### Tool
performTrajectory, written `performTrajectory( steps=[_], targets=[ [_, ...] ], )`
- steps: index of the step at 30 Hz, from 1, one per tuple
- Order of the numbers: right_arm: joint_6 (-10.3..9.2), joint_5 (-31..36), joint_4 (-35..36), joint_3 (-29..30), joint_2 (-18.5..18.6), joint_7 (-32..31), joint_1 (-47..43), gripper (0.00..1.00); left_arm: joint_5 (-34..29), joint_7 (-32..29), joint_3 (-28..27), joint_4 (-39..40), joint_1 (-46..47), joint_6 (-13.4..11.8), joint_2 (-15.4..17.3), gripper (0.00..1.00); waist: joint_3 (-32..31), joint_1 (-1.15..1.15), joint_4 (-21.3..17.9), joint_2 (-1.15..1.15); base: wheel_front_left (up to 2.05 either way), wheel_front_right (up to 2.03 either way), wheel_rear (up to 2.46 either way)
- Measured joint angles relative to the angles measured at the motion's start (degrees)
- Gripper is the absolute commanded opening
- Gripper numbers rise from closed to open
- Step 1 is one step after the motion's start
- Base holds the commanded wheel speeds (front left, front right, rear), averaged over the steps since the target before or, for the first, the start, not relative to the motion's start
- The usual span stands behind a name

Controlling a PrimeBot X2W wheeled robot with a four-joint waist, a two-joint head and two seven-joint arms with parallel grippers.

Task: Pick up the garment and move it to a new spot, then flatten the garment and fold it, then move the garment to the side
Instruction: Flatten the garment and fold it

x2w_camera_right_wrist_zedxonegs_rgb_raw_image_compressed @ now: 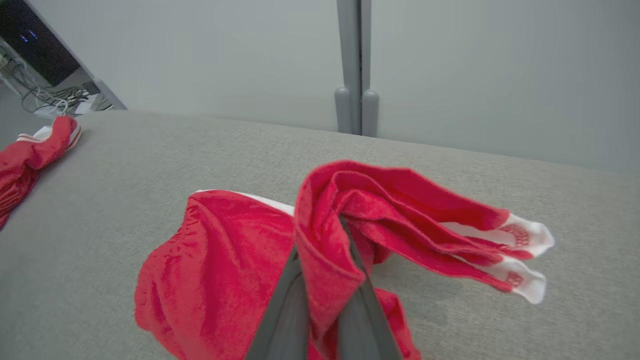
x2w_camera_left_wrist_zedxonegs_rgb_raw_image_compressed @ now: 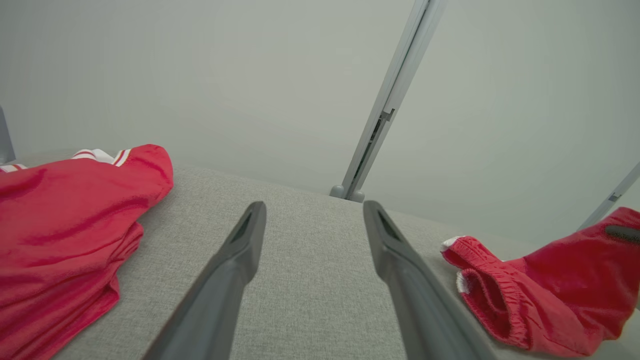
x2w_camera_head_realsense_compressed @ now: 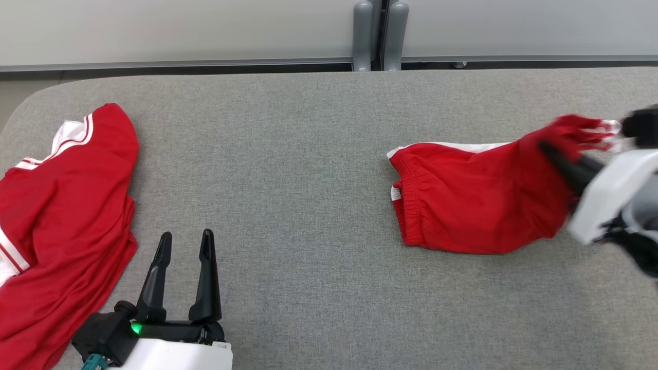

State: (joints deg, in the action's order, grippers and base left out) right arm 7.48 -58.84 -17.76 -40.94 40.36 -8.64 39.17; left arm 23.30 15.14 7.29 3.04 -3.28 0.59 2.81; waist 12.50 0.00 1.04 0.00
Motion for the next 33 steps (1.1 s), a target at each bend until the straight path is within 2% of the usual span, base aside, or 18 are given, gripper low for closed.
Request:
performTrajectory(
  steps=[2,3,4,5,8,9,10,16,21,26,27,28,29,33],
  targets=[
    [0.01,1.1,2.1,-1.0,-1.3,-1.2,0.2,0.00,0.0,0.0,0.1,0.0,0.0,0.0,0.0,1.00,0.0,0.00,0.0,0.00,0.00,0.00,0.00],
    [0.01,3.0,4.8,-3.3,-4.8,-4.1,0.6,0.00,0.2,0.0,0.3,0.0,0.0,-0.1,0.0,1.00,0.2,0.00,0.2,0.00,0.00,0.00,0.00],
    [0.01,3.0,4.8,-3.3,-4.8,-4.1,0.6,0.00,0.2,0.0,0.3,0.0,0.0,-0.1,0.0,1.00,0.2,0.00,0.2,0.00,0.00,0.00,0.00],
    [0.01,3.6,5.4,-4.4,-6.8,-5.3,0.6,0.00,0.4,0.0,0.5,-0.1,0.1,-0.1,0.0,1.00,0.2,0.00,0.3,0.00,0.00,0.00,0.00],
    [0.01,5.9,4.3,-6.7,-11.9,-8.1,1.0,0.00,0.6,0.0,1.5,-0.4,0.6,0.0,0.0,1.00,0.3,0.00,1.2,0.00,0.00,0.00,0.00],
    [0.01,6.6,2.7,-7.6,-14.7,-9.0,1.2,0.00,0.9,0.0,1.9,-0.5,0.8,0.0,0.0,1.00,0.4,0.00,2.1,0.00,0.00,0.00,0.00],
    [0.01,7.4,1.7,-7.6,-15.4,-9.1,1.5,0.00,1.0,0.0,2.1,-0.7,0.8,-0.1,0.0,1.00,0.4,0.00,2.6,0.00,0.00,0.00,0.00],
    [0.01,10.3,-3.4,-7.3,-17.1,-10.1,3.9,0.00,2.1,0.0,2.8,-1.3,0.8,-0.5,0.0,1.00,0.7,0.00,5.6,0.00,0.00,0.00,0.00],
    [0.01,11.3,-4.3,-9.9,-16.0,-13.2,3.4,0.00,3.1,0.0,3.2,-1.2,0.8,-0.8,0.0,1.00,0.9,0.00,7.6,0.00,0.00,0.00,0.00],
    [0.01,11.4,-2.5,-12.1,-13.6,-15.2,2.2,0.00,3.1,0.0,2.3,-1.1,0.8,-1.1,0.0,1.00,1.1,0.00,7.6,0.00,0.00,0.00,0.00],
    [0.01,11.6,-2.1,-12.1,-13.2,-15.3,2.2,0.14,3.1,0.0,2.0,-1.0,0.8,-1.2,0.0,1.00,1.1,0.00,7.4,0.00,0.00,0.00,0.00],
    [0.01,11.7,-1.9,-12.0,-13.0,-15.2,2.2,0.46,3.1,0.0,1.9,-1.0,0.8,-1.2,0.0,1.00,1.0,0.00,7.2,0.00,0.00,0.00,0.00],
    [0.01,12.1,-1.8,-11.9,-13.0,-14.8,2.1,1.00,3.1,0.0,2.0,-1.0,0.8,-1.2,0.0,1.00,1.0,0.00,7.0,0.00,0.00,0.00,0.00],
    [0.01,12.7,0.0,-11.8,-12.8,-13.3,1.0,1.00,3.1,0.0,1.9,-1.1,0.7,-1.2,0.0,1.00,0.5,0.00,6.0,0.00,0.00,0.00,0.00]
  ],
)
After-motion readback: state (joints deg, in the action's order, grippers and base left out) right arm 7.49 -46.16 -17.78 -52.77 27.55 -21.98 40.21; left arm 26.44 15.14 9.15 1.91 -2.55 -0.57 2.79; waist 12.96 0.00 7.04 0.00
